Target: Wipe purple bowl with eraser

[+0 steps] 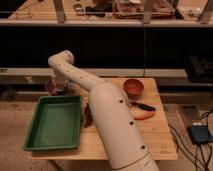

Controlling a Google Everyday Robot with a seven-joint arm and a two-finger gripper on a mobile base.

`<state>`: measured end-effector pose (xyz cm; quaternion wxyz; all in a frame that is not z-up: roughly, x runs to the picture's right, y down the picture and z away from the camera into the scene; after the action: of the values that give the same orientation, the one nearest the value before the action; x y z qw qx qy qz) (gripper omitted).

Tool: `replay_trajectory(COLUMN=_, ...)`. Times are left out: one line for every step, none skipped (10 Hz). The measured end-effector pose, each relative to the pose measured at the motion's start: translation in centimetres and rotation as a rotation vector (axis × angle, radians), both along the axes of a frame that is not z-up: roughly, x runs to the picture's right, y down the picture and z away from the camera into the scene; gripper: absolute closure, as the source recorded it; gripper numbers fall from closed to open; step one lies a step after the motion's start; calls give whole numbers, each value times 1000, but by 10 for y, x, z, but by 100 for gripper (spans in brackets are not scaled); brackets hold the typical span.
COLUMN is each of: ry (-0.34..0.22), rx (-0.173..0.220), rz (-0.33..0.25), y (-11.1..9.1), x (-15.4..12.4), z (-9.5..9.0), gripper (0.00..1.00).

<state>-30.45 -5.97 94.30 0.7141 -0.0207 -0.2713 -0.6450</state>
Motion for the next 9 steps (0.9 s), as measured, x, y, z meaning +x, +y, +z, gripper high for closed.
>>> replay_trajectory(ry=-2, rx=6, rz=-2, y=-6, x=-3, z=0, gripper=100)
replay_trajectory(ry=-5, rx=9, rz=-7, y=-13, x=-7, z=0, gripper=100)
replay_trajectory(ry=-8, rx=8, rz=-10, y=-16, x=-11, z=2, gripper=100)
replay_trajectory(ry=-14, rx=5, rz=-12, y=-20, x=-17, z=3, gripper=100)
replay_trajectory(ry=-20, rx=2, rz=-16, y=-22, x=-22, z=5, gripper=100)
replay_trajectory(ry=-30, rx=3, rz=-23, y=-26, x=-30, z=5, gripper=100)
replay_trajectory(ry=-41, rx=7, rz=-33, y=-29, x=-38, z=4, gripper=100)
replay_trajectory(ry=-55, rx=12, rz=-47, y=-31, x=-49, z=1, gripper=100)
replay_trajectory(ry=-74, rx=18, rz=-61, y=-31, x=-61, z=-3, gripper=100)
